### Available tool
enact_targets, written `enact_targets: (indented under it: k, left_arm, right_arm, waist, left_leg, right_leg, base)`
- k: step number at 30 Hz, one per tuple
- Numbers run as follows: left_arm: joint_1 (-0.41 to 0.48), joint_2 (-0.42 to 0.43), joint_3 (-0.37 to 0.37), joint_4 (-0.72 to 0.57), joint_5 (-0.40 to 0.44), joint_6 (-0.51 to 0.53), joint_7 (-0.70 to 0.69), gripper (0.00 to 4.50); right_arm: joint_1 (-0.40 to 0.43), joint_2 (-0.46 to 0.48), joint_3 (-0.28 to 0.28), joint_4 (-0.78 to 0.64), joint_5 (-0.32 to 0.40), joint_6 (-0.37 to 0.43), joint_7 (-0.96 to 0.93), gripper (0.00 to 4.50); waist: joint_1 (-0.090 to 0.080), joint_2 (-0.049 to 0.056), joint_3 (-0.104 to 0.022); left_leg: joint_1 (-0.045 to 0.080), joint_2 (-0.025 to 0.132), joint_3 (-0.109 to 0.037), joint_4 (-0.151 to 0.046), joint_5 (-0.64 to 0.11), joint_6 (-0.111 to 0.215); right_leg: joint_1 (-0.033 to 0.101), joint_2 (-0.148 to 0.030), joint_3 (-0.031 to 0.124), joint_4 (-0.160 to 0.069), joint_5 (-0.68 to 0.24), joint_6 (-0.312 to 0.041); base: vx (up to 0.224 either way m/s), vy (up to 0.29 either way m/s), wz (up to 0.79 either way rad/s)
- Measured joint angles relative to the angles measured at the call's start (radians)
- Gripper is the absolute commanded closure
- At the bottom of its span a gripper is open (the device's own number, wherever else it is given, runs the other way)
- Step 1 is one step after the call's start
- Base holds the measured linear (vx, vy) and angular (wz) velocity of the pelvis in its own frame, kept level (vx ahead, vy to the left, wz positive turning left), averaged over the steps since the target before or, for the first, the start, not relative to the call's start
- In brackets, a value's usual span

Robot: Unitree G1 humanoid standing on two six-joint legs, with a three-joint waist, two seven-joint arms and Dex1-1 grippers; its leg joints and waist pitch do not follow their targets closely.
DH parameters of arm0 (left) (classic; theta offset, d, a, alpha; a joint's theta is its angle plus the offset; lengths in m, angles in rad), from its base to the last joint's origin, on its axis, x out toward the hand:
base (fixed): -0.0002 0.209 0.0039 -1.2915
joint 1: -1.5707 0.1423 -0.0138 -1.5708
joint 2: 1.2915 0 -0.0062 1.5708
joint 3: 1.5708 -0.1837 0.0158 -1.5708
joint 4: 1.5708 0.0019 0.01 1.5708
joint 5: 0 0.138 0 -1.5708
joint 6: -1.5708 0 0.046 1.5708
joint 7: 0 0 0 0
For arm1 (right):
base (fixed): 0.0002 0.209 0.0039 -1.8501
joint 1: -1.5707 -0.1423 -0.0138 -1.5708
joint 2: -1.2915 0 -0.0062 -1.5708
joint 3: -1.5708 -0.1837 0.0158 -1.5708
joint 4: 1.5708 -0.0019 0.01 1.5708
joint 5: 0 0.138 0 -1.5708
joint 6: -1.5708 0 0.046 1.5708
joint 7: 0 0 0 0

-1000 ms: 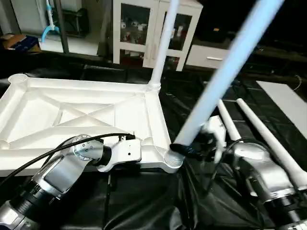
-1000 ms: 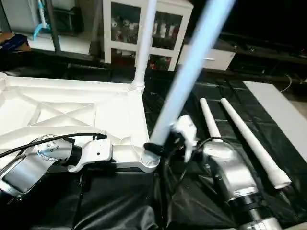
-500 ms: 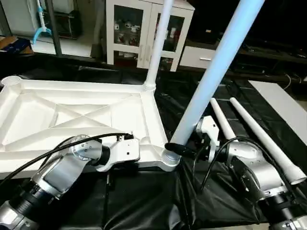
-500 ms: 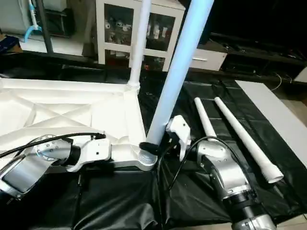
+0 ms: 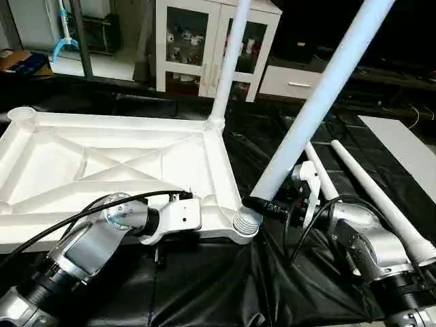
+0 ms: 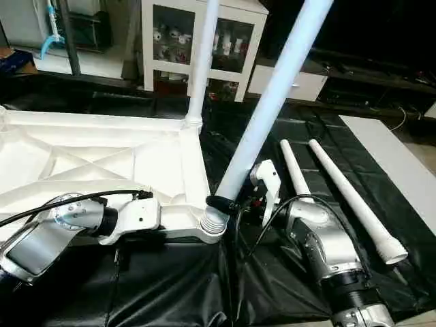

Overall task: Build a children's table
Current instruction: Insert table leg to table base

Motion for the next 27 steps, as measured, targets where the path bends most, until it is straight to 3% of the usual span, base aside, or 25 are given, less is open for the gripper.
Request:
enact_targets:
  k: [14, 22, 27]
  left_arm:
    - [0.000, -0.004, -0.001, 0.000, 0.000, 0.000, -0.011, 4.50]
    - [0.000, -0.010, 0.000, 0.004, 0.017, 0.000, 0.001, 4.50]
    - [-0.001, -0.010, 0.000, 0.006, 0.017, 0.000, -0.001, 4.50]
  right_arm:
    - [-0.012, -0.024, 0.025, 0.000, -0.007, -0.014, 0.022, 2.62]
    - [-0.041, -0.025, 0.075, -0.005, -0.076, -0.067, 0.023, 2.62]
    - [-0.029, -0.029, 0.077, -0.025, -0.084, -0.069, 0.016, 2.62]
  waist:
    - [0.001, 0.003, -0.002]
    - [-0.002, 0.001, -0.002]
    - [-0.004, 0.002, -0.002]
  left_leg:
    - [-0.001, 0.000, 0.000, 0.000, -0.001, 0.001]
    - [0.000, 0.000, -0.001, -0.001, -0.001, 0.001]
    - [-0.002, -0.001, -0.002, -0.002, -0.002, 0.003]
  right_leg:
    - [0.000, 0.000, 0.001, 0.000, 0.000, 0.000]
    - [0.000, 0.000, 0.000, -0.004, -0.002, 0.003]
    - [0.002, 0.000, -0.001, -0.016, -0.002, 0.003]
  base:
    - [0.000, 0.000, 0.00]
    - [0.000, 0.000, 0.00]
    - [0.000, 0.000, 0.00]
